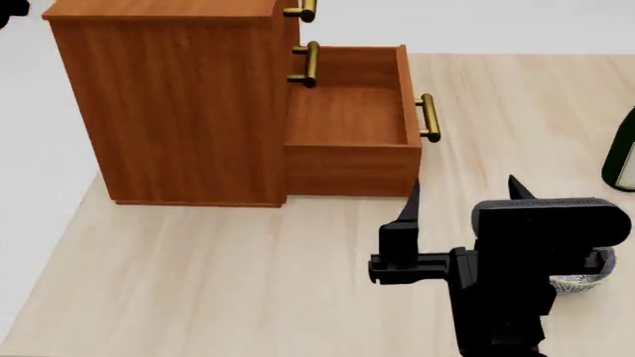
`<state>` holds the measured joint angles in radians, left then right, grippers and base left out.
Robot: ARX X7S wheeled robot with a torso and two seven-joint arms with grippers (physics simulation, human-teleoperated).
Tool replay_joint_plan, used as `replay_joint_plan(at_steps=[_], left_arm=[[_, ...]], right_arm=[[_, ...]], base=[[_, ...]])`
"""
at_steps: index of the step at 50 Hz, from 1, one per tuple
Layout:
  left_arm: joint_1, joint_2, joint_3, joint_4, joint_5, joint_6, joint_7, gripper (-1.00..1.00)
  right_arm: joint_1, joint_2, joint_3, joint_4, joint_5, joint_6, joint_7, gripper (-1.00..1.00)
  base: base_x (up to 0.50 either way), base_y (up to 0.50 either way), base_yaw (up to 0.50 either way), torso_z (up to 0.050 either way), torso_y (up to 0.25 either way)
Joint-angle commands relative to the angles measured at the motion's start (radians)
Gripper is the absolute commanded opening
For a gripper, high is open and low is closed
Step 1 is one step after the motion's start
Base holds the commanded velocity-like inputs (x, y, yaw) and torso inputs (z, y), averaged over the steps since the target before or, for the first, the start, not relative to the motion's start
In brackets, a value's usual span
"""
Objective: Close the bottom drawer of the cabinet and open the top drawer.
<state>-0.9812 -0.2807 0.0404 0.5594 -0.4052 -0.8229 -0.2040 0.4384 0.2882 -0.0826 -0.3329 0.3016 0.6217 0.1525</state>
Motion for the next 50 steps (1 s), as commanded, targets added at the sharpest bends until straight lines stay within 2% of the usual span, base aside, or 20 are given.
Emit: replay_joint_plan(at_steps=[1,11,50], left_arm=[[0.0,0.001,0.01,0.004,-0.006,0.003,-0.003,1.0],[0.0,0.005,0.008,0.007,-0.018,0.001,-0.008,1.0],[-0.02,0.004,-0.023,0.018,-0.068,-0.008,-0.024,1.0]], right_arm=[[-0.011,0.003,0.016,-0.003,0.007,-0.013,0.008,1.0],[-0.017,0.01,0.025,-0.033,0.017,0.009,0.022,1.0],[-0.01,0.02,0.016,-0.046,0.035,0.019,0.035,1.0]], base=[[0.0,-0.01,0.0,0.0,0.0],[0.02,0.0,0.0,0.0,0.0],[0.32,0.0,0.0,0.0,0.0]])
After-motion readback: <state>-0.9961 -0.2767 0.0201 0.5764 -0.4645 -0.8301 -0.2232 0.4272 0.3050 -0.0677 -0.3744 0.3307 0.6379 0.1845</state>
